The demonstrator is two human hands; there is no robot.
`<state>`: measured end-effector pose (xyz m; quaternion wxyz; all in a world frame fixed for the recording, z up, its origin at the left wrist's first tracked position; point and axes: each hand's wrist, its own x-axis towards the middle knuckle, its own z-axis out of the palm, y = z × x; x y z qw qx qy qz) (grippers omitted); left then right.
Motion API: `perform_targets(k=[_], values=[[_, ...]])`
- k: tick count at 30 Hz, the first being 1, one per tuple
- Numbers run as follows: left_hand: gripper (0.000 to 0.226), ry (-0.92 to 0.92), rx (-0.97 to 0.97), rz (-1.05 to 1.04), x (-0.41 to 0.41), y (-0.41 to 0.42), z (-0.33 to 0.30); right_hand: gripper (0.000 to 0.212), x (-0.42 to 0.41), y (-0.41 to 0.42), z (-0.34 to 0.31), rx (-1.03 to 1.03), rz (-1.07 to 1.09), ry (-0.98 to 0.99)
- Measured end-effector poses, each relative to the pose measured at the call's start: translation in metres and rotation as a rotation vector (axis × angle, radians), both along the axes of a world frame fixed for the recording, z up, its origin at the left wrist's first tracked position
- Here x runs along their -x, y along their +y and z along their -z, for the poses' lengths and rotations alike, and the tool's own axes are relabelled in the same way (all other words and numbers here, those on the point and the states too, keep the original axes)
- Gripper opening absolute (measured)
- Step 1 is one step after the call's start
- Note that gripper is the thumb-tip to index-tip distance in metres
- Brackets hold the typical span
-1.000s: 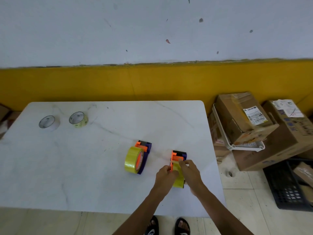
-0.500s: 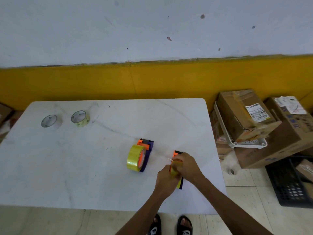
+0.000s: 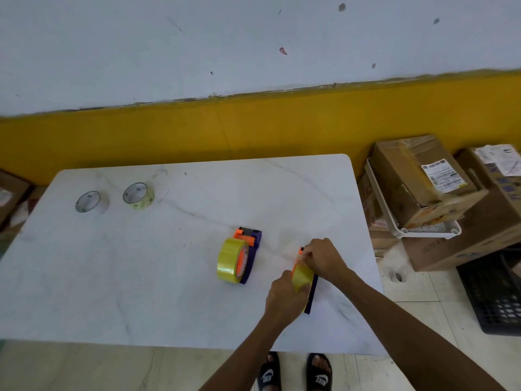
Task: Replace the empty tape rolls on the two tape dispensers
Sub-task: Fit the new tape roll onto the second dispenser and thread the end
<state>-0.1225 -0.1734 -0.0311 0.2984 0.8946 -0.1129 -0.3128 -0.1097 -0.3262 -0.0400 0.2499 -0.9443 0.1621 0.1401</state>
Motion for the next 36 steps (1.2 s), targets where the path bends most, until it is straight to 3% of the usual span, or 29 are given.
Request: perform_targets(k=[5, 9, 17, 24, 27, 36], values=[[0.039, -0.013, -0.022, 0.054, -0.006, 0.002, 0.003, 0.023, -0.005, -0.003, 0.006, -0.023, -0.014, 0.000], [0.035, 0.017, -0.030, 0.056, -0.010, 0.002, 0.004, 0.029, 0.001, -0.011, 0.014, 0.061, -0.052, 0.038], [0.039, -0.011, -0.097, 0.047, -0.008, -0.006, 0.006, 0.035, 0.001, -0.013, 0.018, 0.032, -0.072, 0.073], [0.058, -0.073, -0.172, 0.093, -0.007, -0.004, 0.005, 0.050, -0.022, -0.018, 0.016, 0.087, -0.152, 0.195], [0.068, -0.099, -0.235, 0.120, -0.006, -0.007, 0.004, 0.046, -0.024, -0.021, 0.018, 0.071, -0.131, 0.182], [0.068, -0.177, -0.343, 0.168, -0.019, -0.014, 0.004, 0.033, -0.018, -0.008, 0.033, 0.088, 0.034, 0.156]])
